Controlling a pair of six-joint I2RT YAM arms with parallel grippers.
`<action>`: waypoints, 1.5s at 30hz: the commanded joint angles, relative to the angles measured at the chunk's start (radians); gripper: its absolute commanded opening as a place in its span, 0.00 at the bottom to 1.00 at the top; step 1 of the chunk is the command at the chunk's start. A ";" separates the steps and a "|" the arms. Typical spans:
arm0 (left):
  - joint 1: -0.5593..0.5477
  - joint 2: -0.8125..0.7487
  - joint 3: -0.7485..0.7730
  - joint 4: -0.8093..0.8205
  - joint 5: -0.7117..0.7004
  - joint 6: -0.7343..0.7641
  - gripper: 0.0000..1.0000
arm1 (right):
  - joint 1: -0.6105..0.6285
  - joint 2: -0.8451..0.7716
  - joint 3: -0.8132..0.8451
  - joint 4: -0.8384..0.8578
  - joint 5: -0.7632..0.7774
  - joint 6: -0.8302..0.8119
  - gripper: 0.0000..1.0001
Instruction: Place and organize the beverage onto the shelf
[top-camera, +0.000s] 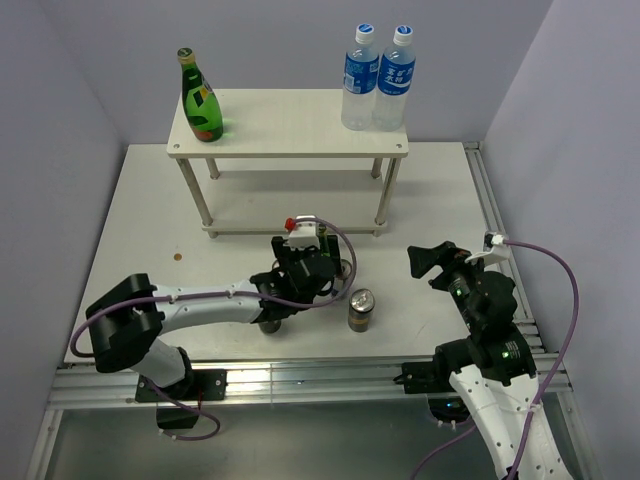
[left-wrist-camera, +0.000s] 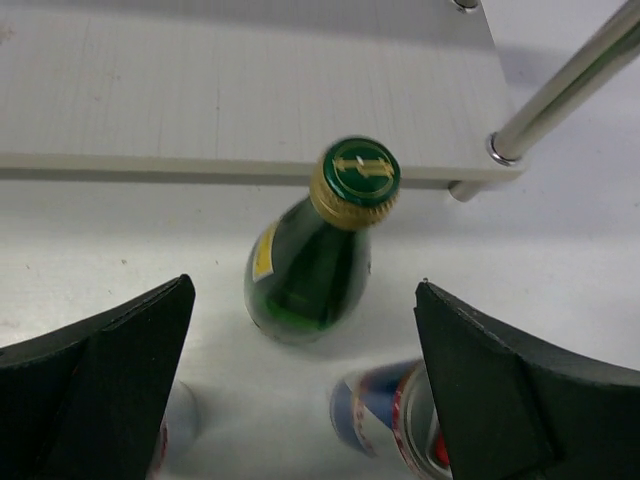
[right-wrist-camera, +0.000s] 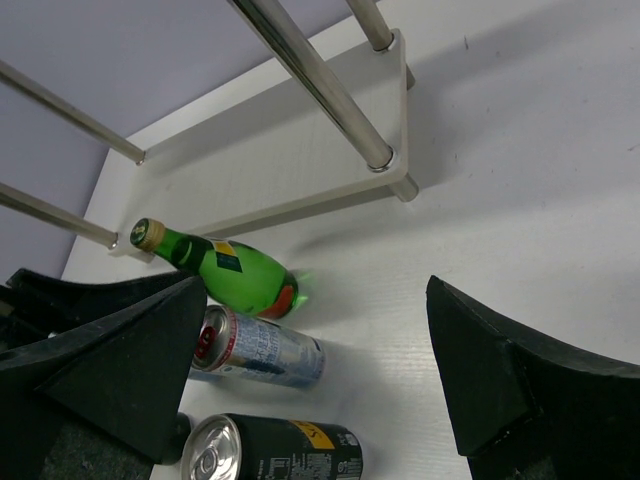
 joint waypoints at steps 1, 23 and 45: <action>0.040 0.020 0.043 0.105 0.027 0.088 0.99 | 0.011 -0.002 -0.011 0.036 0.014 -0.002 0.97; 0.096 0.230 0.176 0.224 0.024 0.217 0.80 | 0.014 0.009 -0.014 0.043 0.013 -0.002 0.97; 0.095 0.173 0.215 0.115 -0.073 0.217 0.00 | 0.014 0.023 -0.014 0.047 0.005 -0.006 0.98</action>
